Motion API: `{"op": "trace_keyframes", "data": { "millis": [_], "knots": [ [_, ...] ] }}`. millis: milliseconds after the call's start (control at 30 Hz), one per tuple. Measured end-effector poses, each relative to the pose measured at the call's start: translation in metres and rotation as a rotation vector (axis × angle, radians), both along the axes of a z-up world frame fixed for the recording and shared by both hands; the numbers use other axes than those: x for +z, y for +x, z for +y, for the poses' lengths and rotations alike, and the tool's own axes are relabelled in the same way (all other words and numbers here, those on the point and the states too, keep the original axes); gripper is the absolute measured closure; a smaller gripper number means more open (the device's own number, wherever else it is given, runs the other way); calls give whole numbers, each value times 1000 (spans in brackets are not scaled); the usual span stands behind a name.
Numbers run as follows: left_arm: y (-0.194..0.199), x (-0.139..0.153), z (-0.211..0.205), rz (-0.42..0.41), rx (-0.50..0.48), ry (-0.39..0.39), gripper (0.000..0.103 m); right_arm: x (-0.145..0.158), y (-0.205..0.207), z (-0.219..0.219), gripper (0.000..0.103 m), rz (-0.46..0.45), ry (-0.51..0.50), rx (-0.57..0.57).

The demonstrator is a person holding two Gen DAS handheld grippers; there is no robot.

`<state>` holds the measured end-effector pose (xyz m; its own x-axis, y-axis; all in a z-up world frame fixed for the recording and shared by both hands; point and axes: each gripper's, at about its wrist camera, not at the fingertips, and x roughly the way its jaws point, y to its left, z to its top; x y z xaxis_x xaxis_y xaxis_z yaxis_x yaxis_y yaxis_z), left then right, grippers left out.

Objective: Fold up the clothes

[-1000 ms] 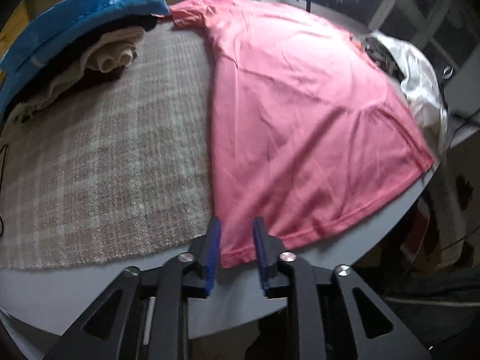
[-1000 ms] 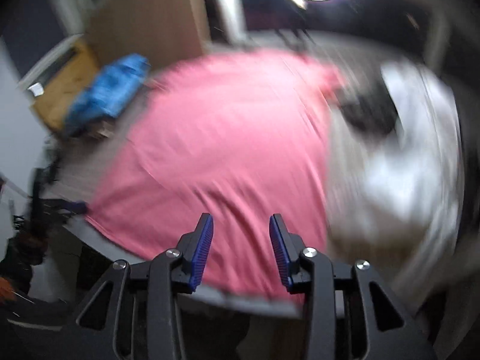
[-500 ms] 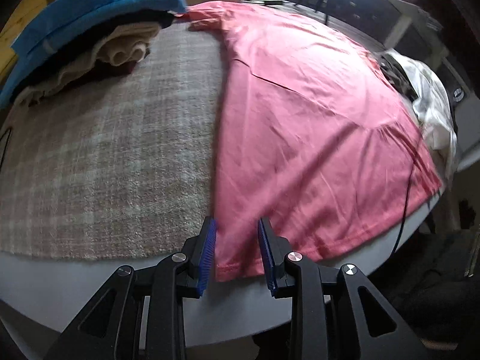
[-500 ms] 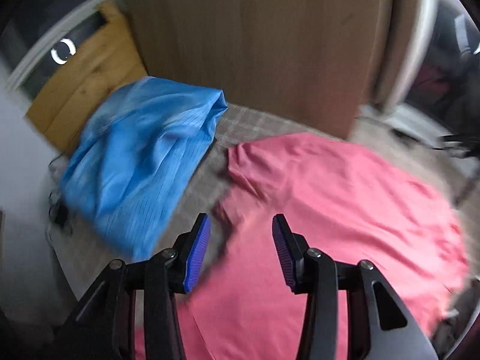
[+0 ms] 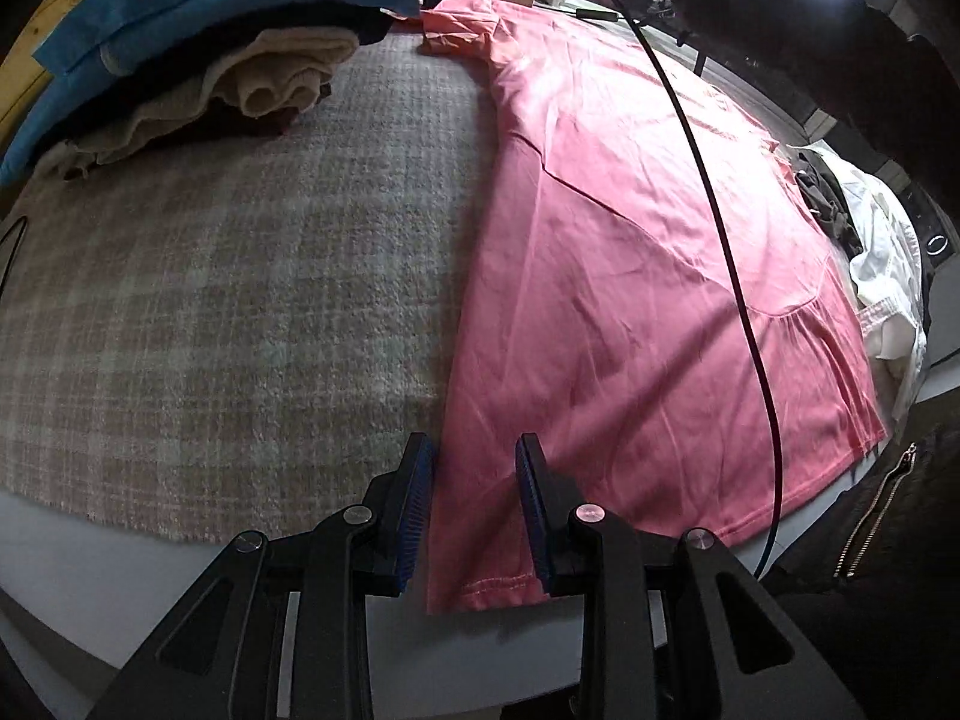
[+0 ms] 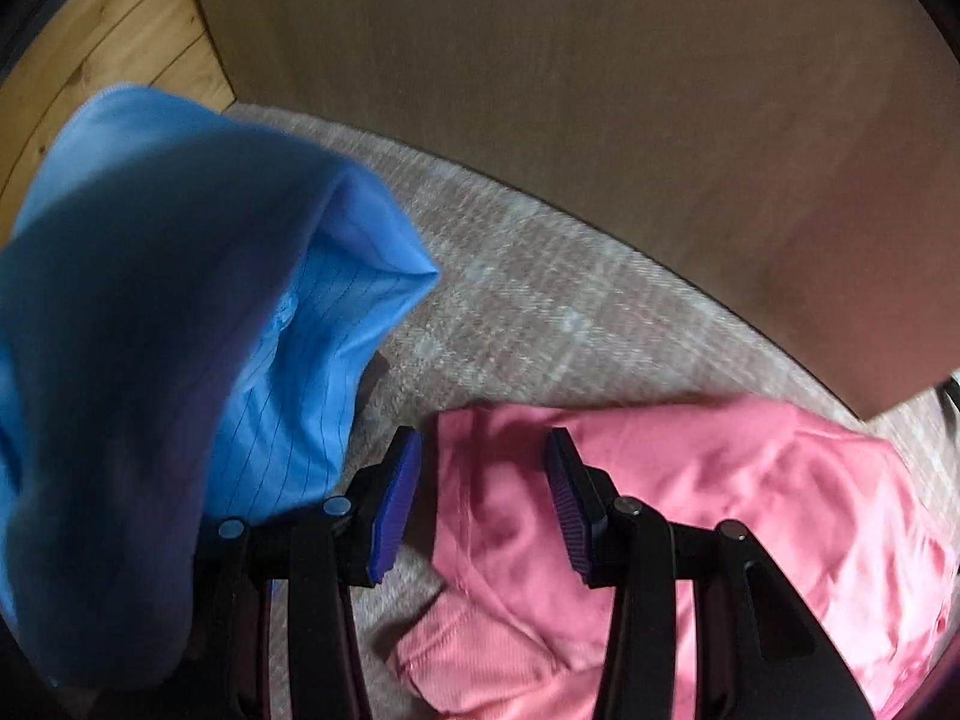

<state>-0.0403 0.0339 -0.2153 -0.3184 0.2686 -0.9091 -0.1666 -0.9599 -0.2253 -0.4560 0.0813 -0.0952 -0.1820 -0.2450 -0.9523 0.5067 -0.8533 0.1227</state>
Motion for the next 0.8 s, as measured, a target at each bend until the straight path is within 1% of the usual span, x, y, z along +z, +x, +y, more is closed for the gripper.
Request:
{"op": "trace_keyframes", "data": {
  "millis": [167, 200, 267, 300, 333, 367, 433, 500, 633, 733, 800],
  "knots": [
    [-2, -1, -4, -7, 2, -4, 76, -8, 6, -9, 60, 30, 37, 26],
    [-2, 0, -6, -8, 3, -7, 76, -8, 8, -9, 61, 39, 44, 34],
    [3, 2, -17, -7, 7, -3, 76, -8, 13, -10, 75, 70, 79, 45],
    [6, 3, -23, -6, 8, -1, 76, -7, 14, -8, 85, 82, 91, 46],
    [7, 5, -26, -3, 9, 5, 75, -7, 14, -4, 93, 81, 81, 37],
    [8, 6, -29, 1, 6, 10, 74, -6, 12, 1, 96, 66, 55, 20],
    [10, 7, -37, 5, -2, 13, 68, -6, 8, 11, 98, 33, 2, -6],
    [12, 3, -45, -4, -12, 5, 67, -5, 8, 16, 98, 18, -23, -21],
    [9, -8, -48, -26, -31, 12, 67, 1, 16, 18, 98, 29, -35, -27],
    [10, -10, -45, -22, -60, 12, 60, 7, 22, 19, 98, 36, -50, -34],
    [11, -10, -42, -18, -84, 5, 61, 11, 25, 20, 98, 41, -59, -39]
  ]
}}
